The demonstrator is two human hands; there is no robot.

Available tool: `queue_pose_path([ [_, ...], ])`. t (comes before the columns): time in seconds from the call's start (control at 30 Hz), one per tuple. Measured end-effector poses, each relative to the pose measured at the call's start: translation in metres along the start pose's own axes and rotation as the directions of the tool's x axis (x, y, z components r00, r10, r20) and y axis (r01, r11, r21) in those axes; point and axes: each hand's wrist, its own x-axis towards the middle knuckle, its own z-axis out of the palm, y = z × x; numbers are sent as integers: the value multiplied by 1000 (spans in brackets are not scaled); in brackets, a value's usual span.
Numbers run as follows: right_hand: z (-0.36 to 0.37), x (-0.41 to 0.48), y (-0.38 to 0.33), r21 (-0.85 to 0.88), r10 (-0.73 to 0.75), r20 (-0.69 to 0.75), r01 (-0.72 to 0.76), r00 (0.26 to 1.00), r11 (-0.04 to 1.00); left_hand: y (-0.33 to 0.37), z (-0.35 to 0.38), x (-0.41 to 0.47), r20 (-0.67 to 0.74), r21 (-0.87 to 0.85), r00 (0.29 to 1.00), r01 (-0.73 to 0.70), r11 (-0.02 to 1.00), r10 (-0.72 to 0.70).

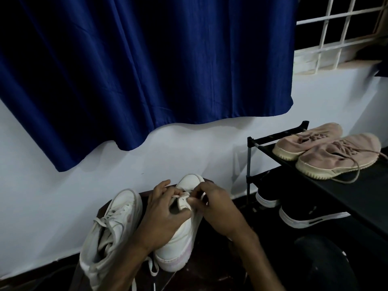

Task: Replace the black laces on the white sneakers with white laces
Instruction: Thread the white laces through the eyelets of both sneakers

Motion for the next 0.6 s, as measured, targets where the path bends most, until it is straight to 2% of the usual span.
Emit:
queue_pose_path([
  [0.07,5,-5,3,48,-23,-46,25,999,999,1,-1,-1,2,-2,1000,-1,1000,1],
  [0.1,1,-11,5,67,-7,-19,8,1000,998,1,-2,-1,-4,-2,1000,-9,1000,9],
  [0.17,-17,-24,12,-41,57,171,-50,984,998,2,-4,-1,-9,-14,1000,0,1000,0],
  [0.23,-39,-33,19,-244,181,370,-93,911,965,3,-5,0,18,-30,999,36,999,-36],
  [0.27,-46,-35,21,-306,238,399,-116,885,945,3,-5,1,30,-34,998,50,998,-49],
  [0.3,-49,-34,20,-347,270,380,-134,885,928,4,-4,1,37,-35,998,59,998,-58],
  [0.37,-43,-25,10,-332,223,229,-139,948,933,6,-3,-1,33,-34,997,67,997,-66],
  [0.47,-15,-8,-6,-65,124,70,-119,990,991,10,-4,-4,23,-54,996,89,995,-88],
  [0.53,-2,-4,-6,-43,83,16,-82,996,996,12,-6,-4,22,-78,994,108,991,-106],
  [0.6,-5,-9,3,-66,81,75,-76,994,995,14,-7,-4,16,-72,992,127,989,-126],
])
